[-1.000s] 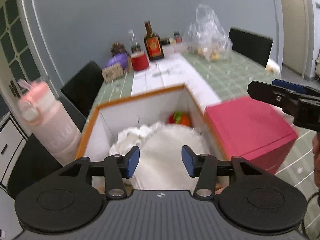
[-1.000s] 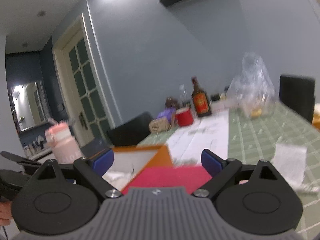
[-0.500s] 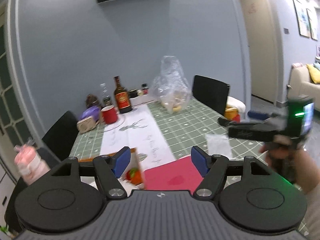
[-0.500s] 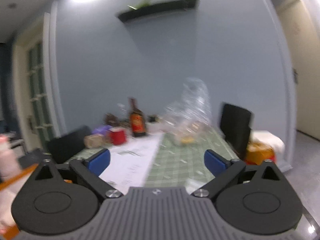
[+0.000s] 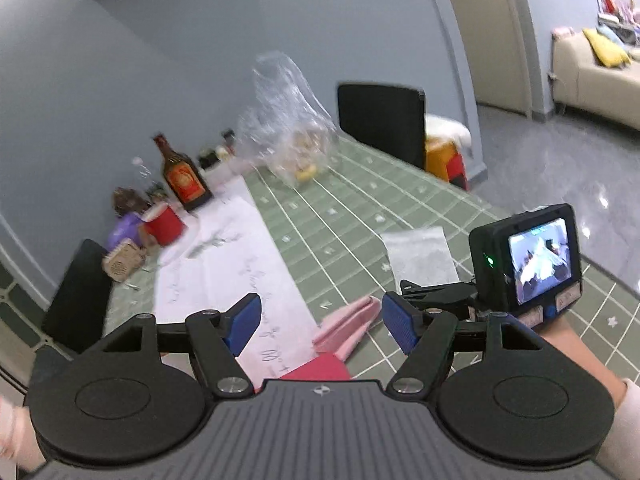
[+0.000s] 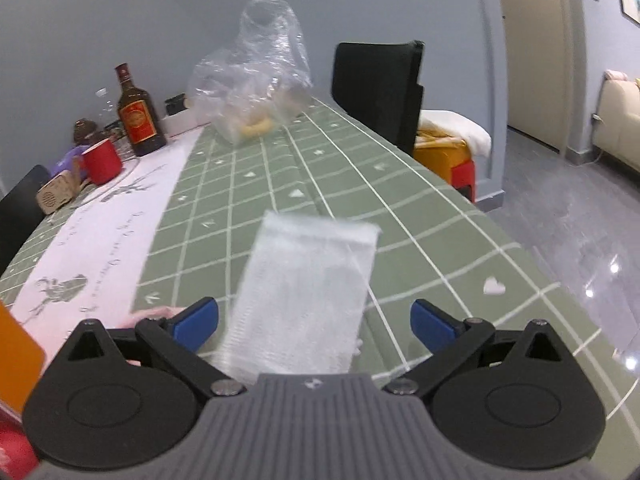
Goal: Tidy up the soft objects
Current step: 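Move both grippers from the box toward the pink cloth and white mesh bag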
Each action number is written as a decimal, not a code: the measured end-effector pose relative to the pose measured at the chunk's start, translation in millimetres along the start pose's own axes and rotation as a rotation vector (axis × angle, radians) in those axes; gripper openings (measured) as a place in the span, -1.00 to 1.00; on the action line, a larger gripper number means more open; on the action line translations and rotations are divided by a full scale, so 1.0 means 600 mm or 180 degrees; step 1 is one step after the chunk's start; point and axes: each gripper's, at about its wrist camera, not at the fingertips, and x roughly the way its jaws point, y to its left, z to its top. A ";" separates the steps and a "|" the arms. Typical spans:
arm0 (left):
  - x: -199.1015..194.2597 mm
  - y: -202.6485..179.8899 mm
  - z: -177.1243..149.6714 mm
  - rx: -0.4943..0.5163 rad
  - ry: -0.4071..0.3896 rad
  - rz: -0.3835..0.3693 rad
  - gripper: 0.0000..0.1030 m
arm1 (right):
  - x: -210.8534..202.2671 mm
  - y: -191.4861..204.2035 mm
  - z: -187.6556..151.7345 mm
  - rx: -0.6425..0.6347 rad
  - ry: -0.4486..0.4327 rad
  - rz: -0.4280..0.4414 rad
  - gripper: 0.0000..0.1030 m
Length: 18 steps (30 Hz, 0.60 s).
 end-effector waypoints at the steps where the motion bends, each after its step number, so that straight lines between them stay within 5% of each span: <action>1: 0.018 0.001 0.002 0.0009 0.0091 -0.0080 0.58 | 0.006 -0.001 -0.002 -0.0048 0.0039 -0.0015 0.94; 4: 0.076 0.003 0.008 0.0004 0.0450 -0.0259 0.58 | 0.008 0.008 -0.011 -0.0271 -0.0028 -0.0045 0.94; 7: 0.122 -0.008 0.012 0.0188 0.0695 -0.0172 0.58 | 0.009 0.008 -0.010 -0.0341 -0.0022 -0.0094 0.88; 18: 0.273 -0.037 0.019 0.0672 0.1512 -0.0034 0.58 | 0.002 -0.004 -0.005 -0.0484 -0.0105 -0.0308 -0.21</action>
